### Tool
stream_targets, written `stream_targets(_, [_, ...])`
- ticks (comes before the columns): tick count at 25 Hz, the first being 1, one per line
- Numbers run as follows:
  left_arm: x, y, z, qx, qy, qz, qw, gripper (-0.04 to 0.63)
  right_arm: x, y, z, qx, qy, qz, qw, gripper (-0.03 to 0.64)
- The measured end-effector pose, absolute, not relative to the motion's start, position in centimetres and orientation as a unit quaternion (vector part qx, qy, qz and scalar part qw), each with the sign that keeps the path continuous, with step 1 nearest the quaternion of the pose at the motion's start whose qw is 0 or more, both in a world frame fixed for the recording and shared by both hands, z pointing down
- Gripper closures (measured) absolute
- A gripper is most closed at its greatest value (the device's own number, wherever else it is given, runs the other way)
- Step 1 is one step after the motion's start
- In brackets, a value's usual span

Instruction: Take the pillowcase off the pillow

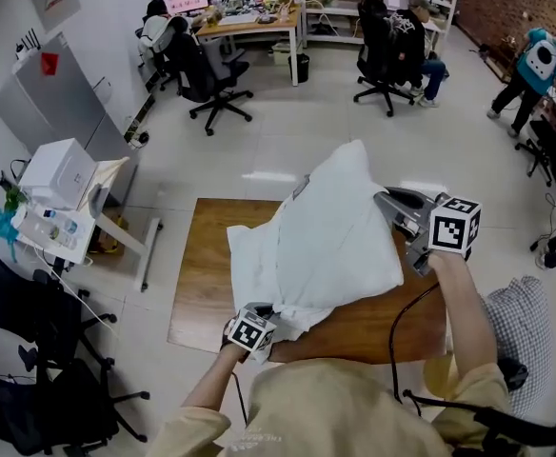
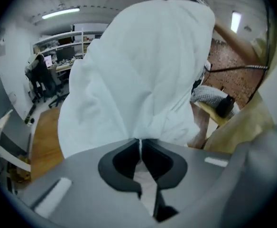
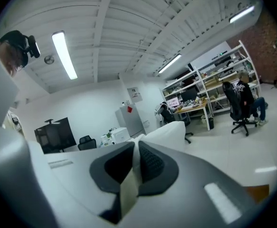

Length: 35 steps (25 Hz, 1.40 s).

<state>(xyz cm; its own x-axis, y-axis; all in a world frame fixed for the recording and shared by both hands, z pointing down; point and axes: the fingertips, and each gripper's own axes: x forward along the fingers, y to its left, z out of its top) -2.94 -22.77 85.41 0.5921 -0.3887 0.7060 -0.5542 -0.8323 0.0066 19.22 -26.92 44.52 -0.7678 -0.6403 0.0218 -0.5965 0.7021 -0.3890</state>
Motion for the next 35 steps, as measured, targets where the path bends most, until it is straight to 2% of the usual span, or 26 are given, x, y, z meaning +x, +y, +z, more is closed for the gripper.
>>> stream_targets(4, [-2.0,-21.8,80.3,0.909,-0.231,0.324,0.124,0.565,19.7,-26.1,44.6,-0.353,0.916,-0.18,0.055,0.605])
stream_targets(7, [-2.2,-21.7,76.2,0.921,-0.212,0.299,0.13,0.525,18.7,-25.2,44.3,-0.35,0.922,-0.16,0.042,0.604])
stream_targets(11, [-2.2,-22.3,70.2,0.936,-0.196,0.267,0.121,0.425,17.4,-24.4,43.9,-0.342,0.932,-0.12,0.017,0.604])
stream_targets(17, [-2.3,-23.8,63.1,0.952,-0.15,0.249,0.097,0.32,15.4,-21.9,42.9,-0.311,0.949,-0.049,-0.02,0.603])
stream_targets(22, [-3.1,-23.0,56.7,0.969,-0.075,0.233,0.032,0.16,12.9,-20.4,42.2,-0.29,0.955,0.015,-0.059,0.603])
stream_targets(27, [-4.1,-22.2,53.6,0.965,-0.002,0.26,-0.023,0.114,11.6,-19.8,41.9,-0.276,0.957,0.044,-0.076,0.603])
stream_targets(31, [-5.7,-20.9,52.0,0.962,0.044,0.269,-0.034,0.041,11.2,-19.5,42.1,-0.28,0.954,0.047,-0.096,0.603])
stream_targets(35, [-4.8,-25.3,51.1,0.969,-0.015,0.247,-0.012,0.043,12.2,-19.3,42.2,-0.281,0.953,0.053,-0.102,0.603])
